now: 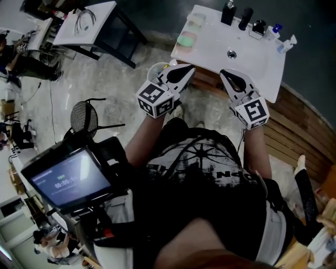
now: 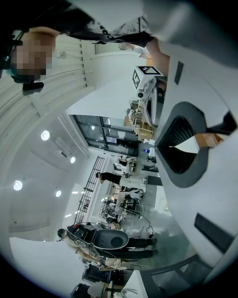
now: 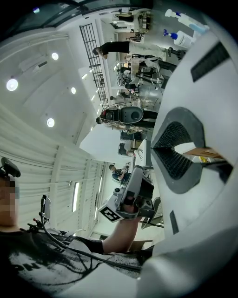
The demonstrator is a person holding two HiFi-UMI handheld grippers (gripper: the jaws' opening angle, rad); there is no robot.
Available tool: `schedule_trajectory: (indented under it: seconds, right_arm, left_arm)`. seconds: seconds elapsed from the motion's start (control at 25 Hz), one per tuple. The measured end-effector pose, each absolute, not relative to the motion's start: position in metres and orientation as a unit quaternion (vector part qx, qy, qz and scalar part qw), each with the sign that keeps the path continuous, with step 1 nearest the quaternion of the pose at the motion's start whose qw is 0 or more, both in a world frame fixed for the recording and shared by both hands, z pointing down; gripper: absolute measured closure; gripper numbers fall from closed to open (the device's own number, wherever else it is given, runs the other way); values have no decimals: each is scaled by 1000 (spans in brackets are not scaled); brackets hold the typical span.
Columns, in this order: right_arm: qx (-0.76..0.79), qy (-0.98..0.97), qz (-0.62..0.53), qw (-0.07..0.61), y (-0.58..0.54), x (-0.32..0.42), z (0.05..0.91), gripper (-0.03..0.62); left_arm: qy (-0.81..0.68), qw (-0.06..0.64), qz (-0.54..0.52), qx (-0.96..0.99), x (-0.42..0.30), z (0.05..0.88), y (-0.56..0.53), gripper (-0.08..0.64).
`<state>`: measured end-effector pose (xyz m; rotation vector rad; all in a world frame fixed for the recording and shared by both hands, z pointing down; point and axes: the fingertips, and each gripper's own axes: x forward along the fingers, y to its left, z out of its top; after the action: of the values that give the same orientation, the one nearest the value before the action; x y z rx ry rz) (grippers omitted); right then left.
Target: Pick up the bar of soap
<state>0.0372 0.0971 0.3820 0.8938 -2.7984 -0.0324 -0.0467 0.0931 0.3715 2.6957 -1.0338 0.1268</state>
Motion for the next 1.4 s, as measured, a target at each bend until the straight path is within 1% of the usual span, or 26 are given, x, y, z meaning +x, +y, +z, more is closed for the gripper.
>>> schedule_trajectory:
  seconds: [0.44,1.4]
  right_arm:
    - [315,-944,-8,103,67,28,383,577]
    - [395,-914,4,99,-82,-29,381,577]
  left_arm:
    - [-341,130,41,930,-57,379,59,548]
    - [-268,128,48,954,-124,381,-100,548]
